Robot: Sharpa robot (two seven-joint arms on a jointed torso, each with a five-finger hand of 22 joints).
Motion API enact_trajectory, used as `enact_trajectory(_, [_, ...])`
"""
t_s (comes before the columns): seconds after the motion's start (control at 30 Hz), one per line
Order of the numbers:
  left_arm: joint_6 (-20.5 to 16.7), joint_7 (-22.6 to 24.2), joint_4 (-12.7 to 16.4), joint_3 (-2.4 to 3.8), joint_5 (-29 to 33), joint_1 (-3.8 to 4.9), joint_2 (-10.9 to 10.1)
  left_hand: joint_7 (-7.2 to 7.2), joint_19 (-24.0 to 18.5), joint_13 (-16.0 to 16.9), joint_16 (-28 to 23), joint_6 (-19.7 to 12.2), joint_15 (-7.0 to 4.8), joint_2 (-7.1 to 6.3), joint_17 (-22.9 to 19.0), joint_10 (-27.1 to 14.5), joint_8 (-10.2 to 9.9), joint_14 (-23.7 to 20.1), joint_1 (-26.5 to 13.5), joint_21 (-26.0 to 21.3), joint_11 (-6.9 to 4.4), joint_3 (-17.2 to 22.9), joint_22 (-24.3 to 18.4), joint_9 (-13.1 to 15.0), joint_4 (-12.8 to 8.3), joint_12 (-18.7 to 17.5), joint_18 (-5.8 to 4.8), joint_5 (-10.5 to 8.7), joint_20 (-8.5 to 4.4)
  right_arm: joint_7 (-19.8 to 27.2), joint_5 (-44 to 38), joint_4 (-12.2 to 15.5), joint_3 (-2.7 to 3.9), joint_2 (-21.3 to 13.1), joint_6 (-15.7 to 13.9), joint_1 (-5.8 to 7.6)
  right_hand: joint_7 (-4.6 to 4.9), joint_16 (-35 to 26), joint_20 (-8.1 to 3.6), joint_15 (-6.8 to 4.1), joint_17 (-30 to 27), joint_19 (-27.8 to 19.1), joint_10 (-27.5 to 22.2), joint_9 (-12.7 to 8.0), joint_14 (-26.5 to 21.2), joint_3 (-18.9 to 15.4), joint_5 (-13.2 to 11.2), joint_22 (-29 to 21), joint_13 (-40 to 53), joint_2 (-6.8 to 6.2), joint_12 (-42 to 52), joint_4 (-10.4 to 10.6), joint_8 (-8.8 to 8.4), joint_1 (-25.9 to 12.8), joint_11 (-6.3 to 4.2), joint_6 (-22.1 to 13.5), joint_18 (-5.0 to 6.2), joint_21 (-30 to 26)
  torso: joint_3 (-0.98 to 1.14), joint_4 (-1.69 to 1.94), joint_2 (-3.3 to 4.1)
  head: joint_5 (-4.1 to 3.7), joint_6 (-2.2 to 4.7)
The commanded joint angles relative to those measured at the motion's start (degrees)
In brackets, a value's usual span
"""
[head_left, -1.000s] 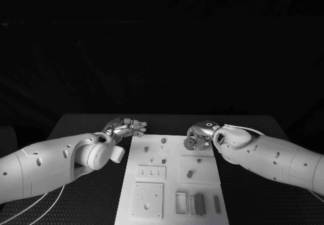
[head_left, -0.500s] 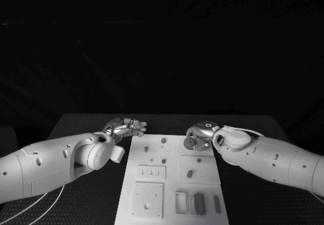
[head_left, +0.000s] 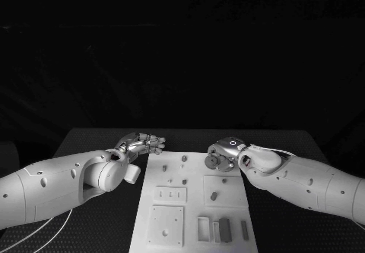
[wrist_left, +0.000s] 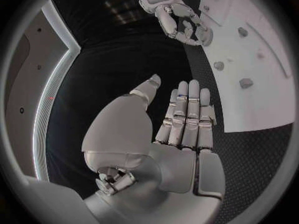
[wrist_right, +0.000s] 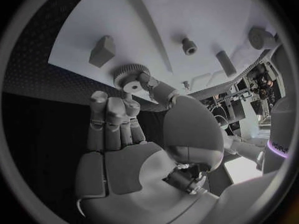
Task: Assemble the parts on the task board
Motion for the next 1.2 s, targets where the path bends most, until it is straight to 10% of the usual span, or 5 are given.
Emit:
enact_trajectory(0.03, [0.36,0.58,0.22,0.04,0.02,0.04,-0.02,0.18,0.25,-0.08,-0.21,0.23,0.42,0.01,-0.07,0.26,-0.24,0.04,-0.67,0.13,0.06,-0.03,0.85,-0.06,-0.35,-0.38,0.02,0.24,-0.03,-3.47,-3.59,0.79,0.02,-0.1,-3.01,0.03,-1.26,0.37,-0.15,-0.32,-0.11,0.49,-2.78,-0.02,0.18,0.2,-0.07,-0.18,-0.11,-0.69,-0.15,0.62,0.25,-0.2,-2.53,10.16,1.56,0.22,-0.05,-0.01,0.01,0.0,0.07])
enact_trajectory(0.73, [-0.13,0.74,0.24,0.05,-0.01,0.06,-0.18,0.16,0.27,-0.08,-0.2,0.24,0.42,0.0,-0.08,0.32,-0.28,0.06,-0.74,0.14,0.05,0.04,0.86,-0.05,-0.49,-0.44,0.03,0.25,-0.03,-7.56,-8.37,6.98,0.17,1.89,-6.01,0.74,-1.44,0.26,-0.67,-0.54,-0.38,1.09,-2.06,0.23,0.78,1.18,-0.09,-0.71,-0.41,-2.02,-0.52,1.8,0.28,-0.02,-2.73,10.37,1.56,0.41,-0.12,0.09,0.01,0.23,0.46])
enact_trajectory(1.2, [-0.06,0.83,-0.31,0.07,-0.01,0.06,0.22,0.16,0.28,-0.08,-0.2,0.26,0.42,0.02,-0.09,0.36,-0.32,0.06,-0.81,0.14,0.06,0.1,0.86,-0.05,-0.59,-0.48,0.03,0.25,-0.03,-8.0,-8.74,5.16,0.14,7.55,-5.74,-0.29,-1.43,0.19,-0.8,-0.57,-0.45,1.22,-1.92,0.28,0.91,1.5,-0.09,-0.89,-0.52,-2.41,-0.7,2.12,0.19,0.21,-2.74,10.29,1.56,0.43,-0.08,0.21,0.03,0.11,0.43])
